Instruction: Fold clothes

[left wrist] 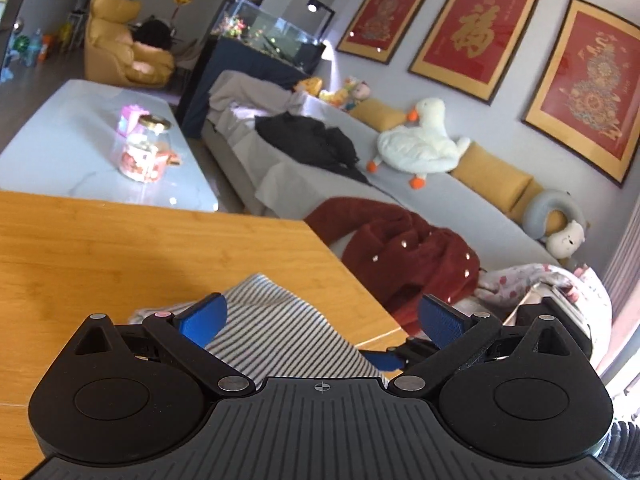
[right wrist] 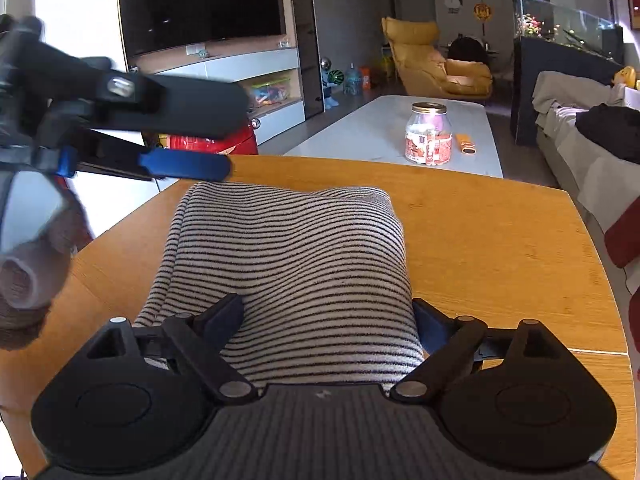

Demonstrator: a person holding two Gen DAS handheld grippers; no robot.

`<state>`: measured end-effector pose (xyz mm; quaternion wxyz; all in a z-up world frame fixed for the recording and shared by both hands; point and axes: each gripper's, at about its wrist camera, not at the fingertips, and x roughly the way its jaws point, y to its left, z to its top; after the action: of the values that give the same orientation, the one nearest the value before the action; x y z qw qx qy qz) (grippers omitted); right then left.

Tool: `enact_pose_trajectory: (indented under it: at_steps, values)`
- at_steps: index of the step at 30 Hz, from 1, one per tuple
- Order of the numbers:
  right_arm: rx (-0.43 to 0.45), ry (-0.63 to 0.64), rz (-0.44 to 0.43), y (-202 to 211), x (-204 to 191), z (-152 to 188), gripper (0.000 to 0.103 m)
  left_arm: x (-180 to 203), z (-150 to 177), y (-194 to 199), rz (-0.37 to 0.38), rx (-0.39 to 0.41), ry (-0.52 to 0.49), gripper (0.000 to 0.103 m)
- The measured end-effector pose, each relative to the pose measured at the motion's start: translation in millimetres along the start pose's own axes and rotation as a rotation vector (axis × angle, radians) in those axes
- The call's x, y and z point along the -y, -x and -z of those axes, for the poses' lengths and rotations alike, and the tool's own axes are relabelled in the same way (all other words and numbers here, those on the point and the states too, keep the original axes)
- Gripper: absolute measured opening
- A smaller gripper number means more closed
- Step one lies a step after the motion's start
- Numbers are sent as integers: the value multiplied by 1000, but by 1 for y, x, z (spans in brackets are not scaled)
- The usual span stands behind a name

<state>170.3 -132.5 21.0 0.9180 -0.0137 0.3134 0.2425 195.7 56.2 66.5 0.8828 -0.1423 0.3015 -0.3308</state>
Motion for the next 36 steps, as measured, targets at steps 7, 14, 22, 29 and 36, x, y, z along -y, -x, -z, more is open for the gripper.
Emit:
enact_pose_trajectory:
  at_steps: [7,14,22,29,36]
  values:
    - [-18,-57,-72,20,17,4,94,-29,27,-21,-63,-49,-62,103]
    - [-28,-238,-181,17,46,10,97,-41,28,-17,-45,-65,-53,103]
    - [-16,-161,-158,16,22,18,75,-64,28,-17,2,-43,58,103]
    - [-33,-110,-110,12,10,23,78,-68,20,-12,-13,-29,147,103]
    - [-18,-105,-88,16,9,31,80,-17,16,28,-200,-17,46,103]
